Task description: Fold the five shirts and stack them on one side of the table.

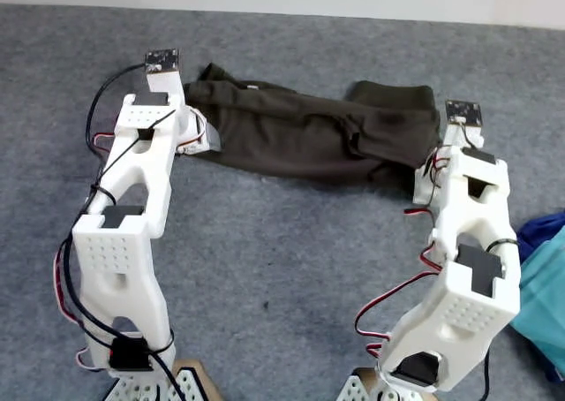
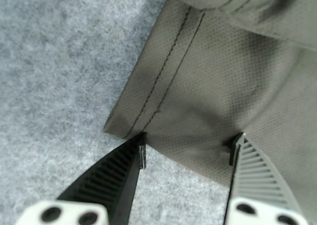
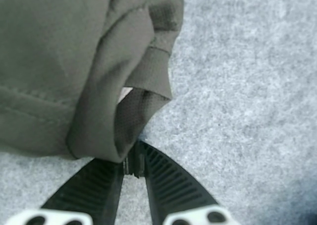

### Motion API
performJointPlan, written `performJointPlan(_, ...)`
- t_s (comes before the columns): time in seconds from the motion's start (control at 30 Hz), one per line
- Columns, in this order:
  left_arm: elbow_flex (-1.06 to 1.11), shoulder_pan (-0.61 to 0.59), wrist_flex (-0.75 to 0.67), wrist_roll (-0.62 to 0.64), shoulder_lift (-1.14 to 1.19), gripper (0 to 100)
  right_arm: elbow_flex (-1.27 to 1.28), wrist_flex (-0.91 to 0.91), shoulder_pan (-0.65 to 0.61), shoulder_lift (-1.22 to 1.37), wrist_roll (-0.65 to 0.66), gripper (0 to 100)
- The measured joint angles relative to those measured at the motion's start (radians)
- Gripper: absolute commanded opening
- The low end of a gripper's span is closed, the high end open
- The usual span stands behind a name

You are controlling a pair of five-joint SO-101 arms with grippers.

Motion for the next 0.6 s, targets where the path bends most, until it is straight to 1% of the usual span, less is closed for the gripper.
performJointPlan(0.1, -0.006, 0.0, 0.0, 0.002, 0.0, 9, 0.002, -0.025, 0.021, 0.0, 0.0, 0.6)
performJointPlan(0.2, -0.012, 0.0, -0.003, -0.021, 0.0, 4, 0.002, -0.034, 0.038, 0.0, 0.0, 0.6)
performJointPlan(0.33, -0.014, 0.0, -0.026, -0.104, 0.0, 5, 0.002, -0.034, 0.055, 0.0, 0.0, 0.6)
performJointPlan(0.43, -0.014, 0.0, -0.028, -0.117, 0.002, 7, -0.014, -0.034, 0.078, 0.002, 0.0, 0.6)
performJointPlan(0.6, -0.014, -0.003, -0.028, -0.123, 0.002, 15, -0.021, -0.038, 0.101, 0.003, 0.0, 0.7)
